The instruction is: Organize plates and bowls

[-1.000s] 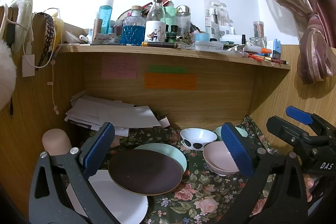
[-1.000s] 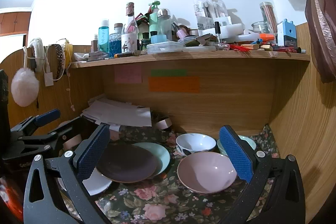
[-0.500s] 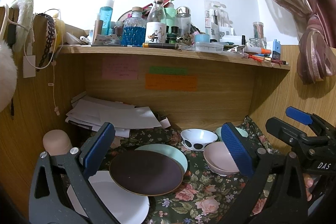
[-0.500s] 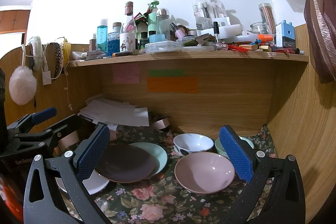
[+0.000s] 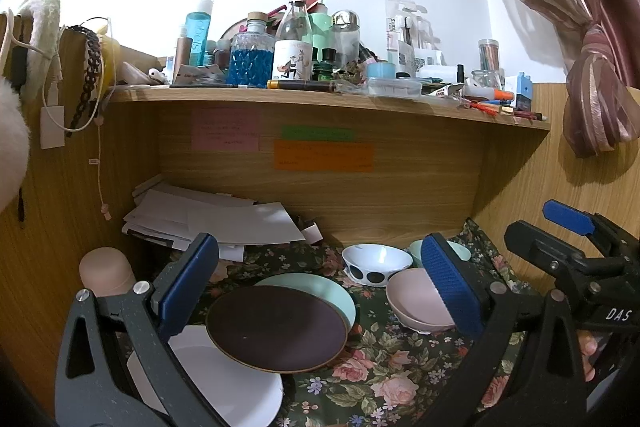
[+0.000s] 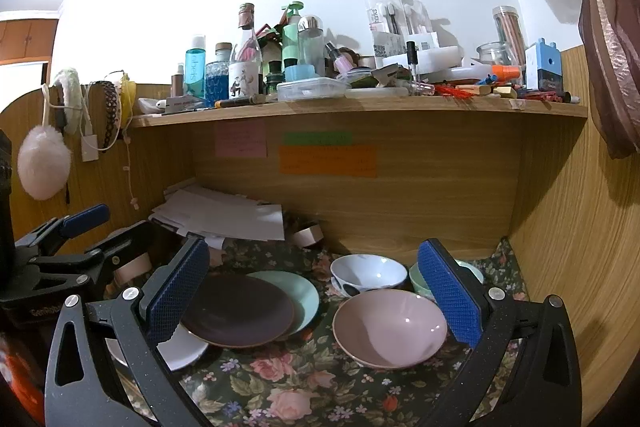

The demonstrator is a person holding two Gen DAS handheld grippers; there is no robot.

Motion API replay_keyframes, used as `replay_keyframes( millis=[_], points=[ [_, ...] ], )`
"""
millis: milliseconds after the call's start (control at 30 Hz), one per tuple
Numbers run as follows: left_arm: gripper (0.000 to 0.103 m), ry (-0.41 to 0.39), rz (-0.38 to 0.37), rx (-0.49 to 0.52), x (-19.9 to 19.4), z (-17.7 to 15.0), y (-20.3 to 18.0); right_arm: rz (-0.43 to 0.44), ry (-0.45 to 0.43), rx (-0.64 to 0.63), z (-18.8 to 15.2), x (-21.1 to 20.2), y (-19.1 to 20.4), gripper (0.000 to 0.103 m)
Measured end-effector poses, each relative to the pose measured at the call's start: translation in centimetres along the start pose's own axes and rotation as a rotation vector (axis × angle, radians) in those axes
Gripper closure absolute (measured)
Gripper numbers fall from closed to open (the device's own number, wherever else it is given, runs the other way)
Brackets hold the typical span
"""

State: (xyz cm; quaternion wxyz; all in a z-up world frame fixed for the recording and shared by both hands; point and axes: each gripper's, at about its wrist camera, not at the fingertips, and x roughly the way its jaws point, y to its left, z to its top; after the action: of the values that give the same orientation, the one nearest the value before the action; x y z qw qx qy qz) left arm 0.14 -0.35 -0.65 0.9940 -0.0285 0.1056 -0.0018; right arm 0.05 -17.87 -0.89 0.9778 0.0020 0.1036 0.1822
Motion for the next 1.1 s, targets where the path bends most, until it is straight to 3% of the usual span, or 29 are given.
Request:
replay_keyframes(
  millis=[1100],
  points=[
    [0.0,0.03,0.002,-0.002,1.5,-0.5,0.8,0.02,0.004,0.019,-0.1,0.9,0.0,0.0]
  ],
)
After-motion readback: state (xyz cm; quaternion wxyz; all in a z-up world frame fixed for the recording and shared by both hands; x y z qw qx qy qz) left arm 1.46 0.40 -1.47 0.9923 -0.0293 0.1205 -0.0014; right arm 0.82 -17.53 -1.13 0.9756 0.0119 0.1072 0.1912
